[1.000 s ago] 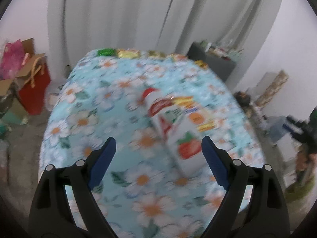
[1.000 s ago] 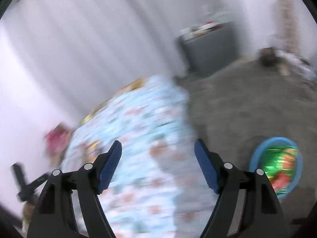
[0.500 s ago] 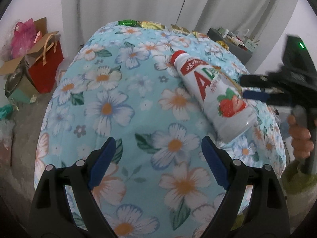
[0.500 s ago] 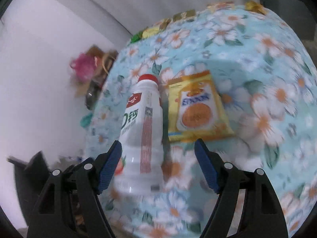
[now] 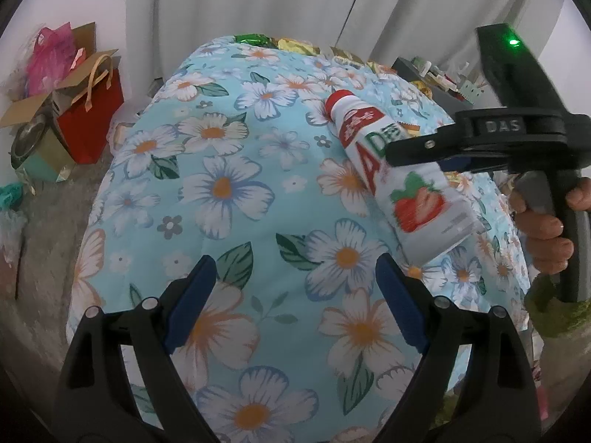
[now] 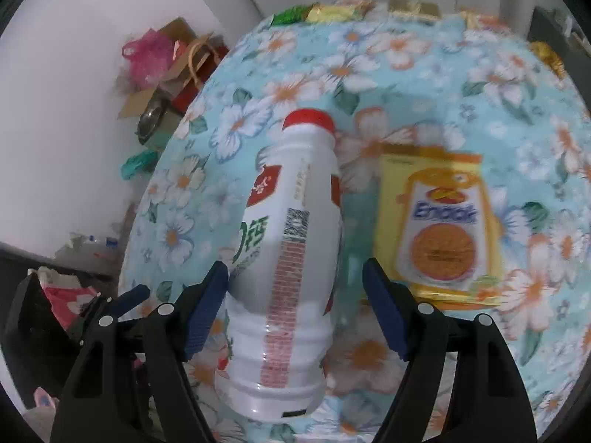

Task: Collect trash
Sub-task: 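Move the right tool to the bed and grasp the white AD bottle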

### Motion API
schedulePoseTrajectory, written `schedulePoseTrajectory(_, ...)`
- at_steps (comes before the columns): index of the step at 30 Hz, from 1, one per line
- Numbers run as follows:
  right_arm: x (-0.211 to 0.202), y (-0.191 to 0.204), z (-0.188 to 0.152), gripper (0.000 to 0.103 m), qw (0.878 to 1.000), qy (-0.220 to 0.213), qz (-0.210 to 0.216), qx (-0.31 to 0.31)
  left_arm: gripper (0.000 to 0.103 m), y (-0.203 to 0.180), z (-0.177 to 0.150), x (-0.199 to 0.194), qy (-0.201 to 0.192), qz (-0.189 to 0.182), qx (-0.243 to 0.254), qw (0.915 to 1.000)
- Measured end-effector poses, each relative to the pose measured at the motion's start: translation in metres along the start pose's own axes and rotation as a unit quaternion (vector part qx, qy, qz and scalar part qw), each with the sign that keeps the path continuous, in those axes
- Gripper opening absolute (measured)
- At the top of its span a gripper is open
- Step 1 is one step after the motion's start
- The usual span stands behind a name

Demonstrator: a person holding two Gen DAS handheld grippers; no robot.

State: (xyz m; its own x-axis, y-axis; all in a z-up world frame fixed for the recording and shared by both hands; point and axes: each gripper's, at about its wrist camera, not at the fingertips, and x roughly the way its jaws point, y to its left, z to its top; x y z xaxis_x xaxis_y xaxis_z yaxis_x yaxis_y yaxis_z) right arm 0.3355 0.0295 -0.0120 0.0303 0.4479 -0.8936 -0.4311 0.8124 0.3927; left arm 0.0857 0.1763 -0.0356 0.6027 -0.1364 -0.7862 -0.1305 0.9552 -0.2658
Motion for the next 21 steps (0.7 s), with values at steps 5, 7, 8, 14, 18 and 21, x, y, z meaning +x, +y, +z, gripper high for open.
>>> schedulePoseTrajectory(5, 0.013, -0.004, 0.000, 0.065, 0.999, 0.013, 0.037, 0.028, 0.084, 0.001, 0.000, -0.012, -0.012, -0.002, -0.003, 0.9999)
schedulePoseTrajectory(7, 0.010, -0.005, -0.002, 0.065, 0.998, 0.004, 0.044, 0.035, 0.084, 0.002, -0.001, -0.016, -0.017, -0.002, -0.005, 0.9998)
schedulePoseTrajectory(8, 0.008, -0.006, -0.004, 0.064, 0.998, 0.001, 0.047, 0.038, 0.084, 0.002, -0.001, -0.018, -0.018, -0.002, -0.006, 0.9998)
schedulePoseTrajectory(14, -0.009, -0.015, -0.014, 0.063, 0.996, -0.016, 0.075, 0.053, 0.084, 0.003, -0.001, -0.026, -0.025, -0.003, -0.012, 0.9996)
schedulePoseTrajectory(18, -0.036, -0.026, -0.027, 0.063, 0.994, -0.045, 0.078, 0.057, 0.084, 0.002, -0.002, -0.030, -0.030, -0.006, -0.010, 0.9995)
schedulePoseTrajectory(21, -0.058, -0.042, -0.036, 0.062, 0.992, -0.068, 0.076, 0.072, 0.084, 0.001, -0.002, -0.028, -0.027, -0.009, -0.011, 0.9995)
